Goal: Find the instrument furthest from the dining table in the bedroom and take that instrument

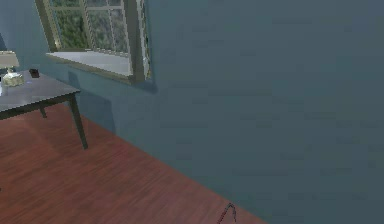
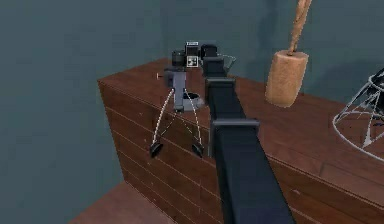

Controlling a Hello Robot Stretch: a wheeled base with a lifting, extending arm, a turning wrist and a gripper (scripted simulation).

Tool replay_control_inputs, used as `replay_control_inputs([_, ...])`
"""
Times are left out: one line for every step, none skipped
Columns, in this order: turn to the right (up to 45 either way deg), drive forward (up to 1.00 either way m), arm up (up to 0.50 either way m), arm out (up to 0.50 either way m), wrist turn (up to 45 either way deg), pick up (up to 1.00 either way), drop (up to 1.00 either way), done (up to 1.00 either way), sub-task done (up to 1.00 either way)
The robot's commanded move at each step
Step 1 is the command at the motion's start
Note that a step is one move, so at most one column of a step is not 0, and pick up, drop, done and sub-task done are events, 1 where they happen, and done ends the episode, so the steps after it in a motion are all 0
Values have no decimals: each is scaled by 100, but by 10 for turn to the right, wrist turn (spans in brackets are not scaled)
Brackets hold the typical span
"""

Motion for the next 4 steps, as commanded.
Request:
replay_control_inputs([0,0,0,0,450,0,0,0,0])
replay_control_inputs([0,0,0,0,450,0,0,0,0])
replay_control_inputs([0,0,0,0,450,0,0,0,0])
replay_control_inputs([0,0,0,0,450,0,0,0,0])
